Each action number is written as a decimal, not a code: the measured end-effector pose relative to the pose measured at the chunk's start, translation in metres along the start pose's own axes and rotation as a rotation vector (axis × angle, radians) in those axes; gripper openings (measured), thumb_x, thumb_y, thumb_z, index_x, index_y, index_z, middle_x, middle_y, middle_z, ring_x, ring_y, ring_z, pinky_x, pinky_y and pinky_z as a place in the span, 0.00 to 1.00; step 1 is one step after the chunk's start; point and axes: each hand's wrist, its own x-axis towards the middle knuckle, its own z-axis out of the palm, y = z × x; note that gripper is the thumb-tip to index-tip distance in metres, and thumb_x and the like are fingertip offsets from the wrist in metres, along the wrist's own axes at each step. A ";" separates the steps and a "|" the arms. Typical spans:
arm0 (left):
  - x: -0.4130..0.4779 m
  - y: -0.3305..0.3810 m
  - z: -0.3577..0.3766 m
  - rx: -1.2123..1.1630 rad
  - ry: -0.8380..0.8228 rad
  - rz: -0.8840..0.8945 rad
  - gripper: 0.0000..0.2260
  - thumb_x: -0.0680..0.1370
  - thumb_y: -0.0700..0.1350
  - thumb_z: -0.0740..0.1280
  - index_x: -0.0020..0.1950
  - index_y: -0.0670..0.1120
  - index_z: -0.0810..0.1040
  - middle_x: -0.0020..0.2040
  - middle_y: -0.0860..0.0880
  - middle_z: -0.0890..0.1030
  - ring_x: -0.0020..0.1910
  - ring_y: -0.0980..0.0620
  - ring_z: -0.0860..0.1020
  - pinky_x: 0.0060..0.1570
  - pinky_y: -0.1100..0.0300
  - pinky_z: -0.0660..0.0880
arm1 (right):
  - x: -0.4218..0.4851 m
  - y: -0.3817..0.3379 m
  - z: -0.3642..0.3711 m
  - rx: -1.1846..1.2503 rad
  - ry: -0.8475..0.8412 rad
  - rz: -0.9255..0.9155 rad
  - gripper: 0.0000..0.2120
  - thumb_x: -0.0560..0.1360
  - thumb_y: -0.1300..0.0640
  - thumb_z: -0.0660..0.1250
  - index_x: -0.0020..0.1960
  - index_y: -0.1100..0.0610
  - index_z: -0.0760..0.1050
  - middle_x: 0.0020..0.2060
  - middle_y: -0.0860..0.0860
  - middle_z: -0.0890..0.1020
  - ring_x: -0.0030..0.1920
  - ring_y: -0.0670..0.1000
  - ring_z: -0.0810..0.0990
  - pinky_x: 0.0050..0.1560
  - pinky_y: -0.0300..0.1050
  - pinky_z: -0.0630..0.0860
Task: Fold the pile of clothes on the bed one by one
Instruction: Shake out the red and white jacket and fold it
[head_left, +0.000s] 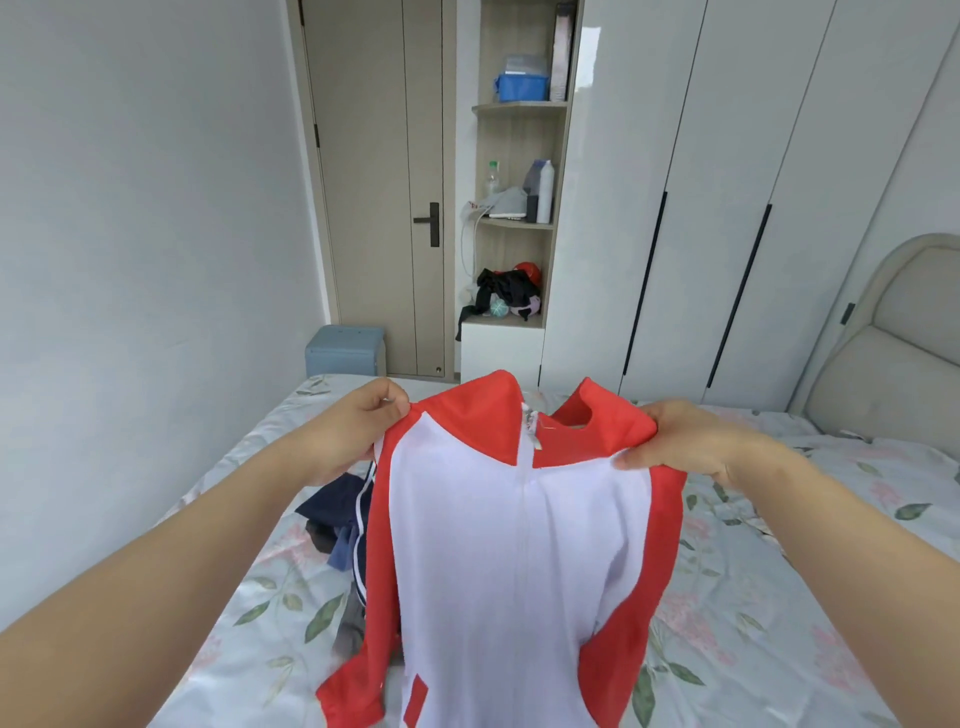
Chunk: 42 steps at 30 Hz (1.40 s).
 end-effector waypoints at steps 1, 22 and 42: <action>-0.001 0.002 0.004 -0.063 0.009 -0.009 0.09 0.82 0.42 0.59 0.41 0.47 0.70 0.32 0.49 0.73 0.26 0.57 0.70 0.27 0.65 0.68 | 0.002 -0.001 -0.001 0.003 0.104 -0.031 0.09 0.69 0.69 0.72 0.47 0.61 0.81 0.40 0.54 0.83 0.39 0.50 0.81 0.40 0.39 0.76; -0.065 0.043 -0.008 0.648 0.308 0.029 0.20 0.80 0.51 0.61 0.31 0.45 0.63 0.29 0.49 0.65 0.31 0.50 0.65 0.31 0.58 0.59 | -0.060 0.013 0.009 -0.427 0.408 -0.019 0.20 0.74 0.44 0.67 0.31 0.56 0.69 0.29 0.49 0.73 0.37 0.51 0.73 0.43 0.44 0.62; -0.184 0.076 0.059 -0.477 0.002 -0.072 0.08 0.82 0.53 0.56 0.47 0.54 0.71 0.54 0.53 0.77 0.60 0.38 0.76 0.49 0.39 0.73 | -0.250 0.020 0.024 0.697 0.867 -0.253 0.11 0.82 0.52 0.56 0.41 0.50 0.64 0.44 0.48 0.78 0.46 0.50 0.81 0.48 0.47 0.73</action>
